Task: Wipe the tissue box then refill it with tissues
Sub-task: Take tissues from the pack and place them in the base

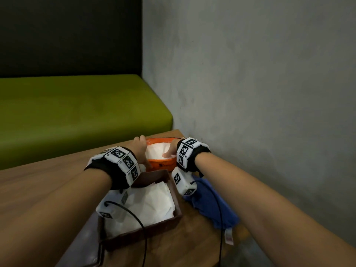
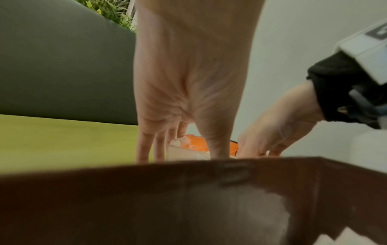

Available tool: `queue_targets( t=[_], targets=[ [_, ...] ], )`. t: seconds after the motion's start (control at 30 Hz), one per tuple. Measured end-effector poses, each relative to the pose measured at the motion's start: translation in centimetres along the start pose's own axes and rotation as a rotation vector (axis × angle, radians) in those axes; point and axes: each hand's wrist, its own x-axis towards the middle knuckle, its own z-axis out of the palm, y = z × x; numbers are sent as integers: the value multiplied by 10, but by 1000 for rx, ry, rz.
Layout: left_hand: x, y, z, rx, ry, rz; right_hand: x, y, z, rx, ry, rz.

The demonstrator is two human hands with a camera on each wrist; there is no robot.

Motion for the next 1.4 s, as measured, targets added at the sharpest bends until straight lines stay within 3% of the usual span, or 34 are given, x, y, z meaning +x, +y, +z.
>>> queue_targets(
  t=[0.17,0.27,0.47,0.63,0.9,1.03,1.23,1.4],
  targets=[
    [0,-2,1,-46,-10,6,4,5,-7,-117,-62,-14],
    [1,-1,3,-52,-11,14,1,8,-8,-130,-28,-12],
    [2,-1,8,-85,-37,19,11,7,-12,129,-107,44],
    [4,-3,8,-99,-40,10,10,4,-15,187,-91,118],
    [10,-6,13,-116,-85,-48,-2,-5,-3,99,47,48],
    [12,-10,13,-111,-87,-56,-3,0,2,290,38,-35],
    [15,-12,15,-77,-59,-21,-19,8,-4,716,215,-117],
    [18,-10,18,-66,-20,11,-21,8,-7,845,330,-113]
  ],
)
